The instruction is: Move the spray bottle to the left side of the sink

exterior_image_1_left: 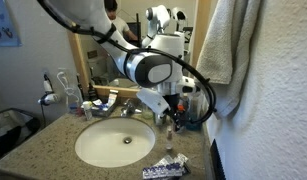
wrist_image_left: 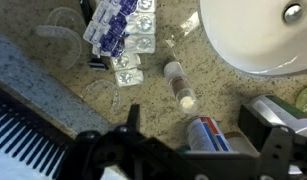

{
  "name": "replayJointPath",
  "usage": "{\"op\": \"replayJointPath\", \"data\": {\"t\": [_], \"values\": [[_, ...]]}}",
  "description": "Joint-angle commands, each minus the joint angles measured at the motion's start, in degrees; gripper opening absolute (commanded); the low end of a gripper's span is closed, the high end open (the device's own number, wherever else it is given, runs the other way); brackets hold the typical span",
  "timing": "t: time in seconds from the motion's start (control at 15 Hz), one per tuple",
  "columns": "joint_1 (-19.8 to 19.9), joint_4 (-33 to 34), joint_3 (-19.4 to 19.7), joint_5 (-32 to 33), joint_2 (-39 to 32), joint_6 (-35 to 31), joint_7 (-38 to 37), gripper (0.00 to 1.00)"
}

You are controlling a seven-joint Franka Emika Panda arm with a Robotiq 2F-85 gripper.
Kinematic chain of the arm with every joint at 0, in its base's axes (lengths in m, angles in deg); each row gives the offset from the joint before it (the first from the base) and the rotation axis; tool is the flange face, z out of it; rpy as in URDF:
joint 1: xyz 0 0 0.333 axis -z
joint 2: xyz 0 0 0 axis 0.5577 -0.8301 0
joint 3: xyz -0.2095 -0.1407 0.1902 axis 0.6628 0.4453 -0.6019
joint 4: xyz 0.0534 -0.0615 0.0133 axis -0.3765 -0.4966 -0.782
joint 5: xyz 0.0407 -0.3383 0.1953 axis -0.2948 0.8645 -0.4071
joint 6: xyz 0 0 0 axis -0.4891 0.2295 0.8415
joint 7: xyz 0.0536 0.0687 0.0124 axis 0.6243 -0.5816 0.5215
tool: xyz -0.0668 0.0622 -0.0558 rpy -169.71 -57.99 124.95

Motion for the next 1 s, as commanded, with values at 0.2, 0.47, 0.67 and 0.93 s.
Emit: {"op": "replayJointPath", "data": {"t": [0.2, 0.47, 0.67, 0.93], "values": [[3.1, 2.0, -3.6, -6.0, -5.2, -4.3, 1.7, 1.00], [3.7, 2.3, -4.6, -6.3, -7.4, -6.7, 0.9, 1.00], [3.9, 2.6, -4.6, -5.6, -8.3, -7.2, 0.5, 0.74], [3.9, 2.8, -4.5, -5.2, -8.7, -7.3, 0.3, 0.42]]}}
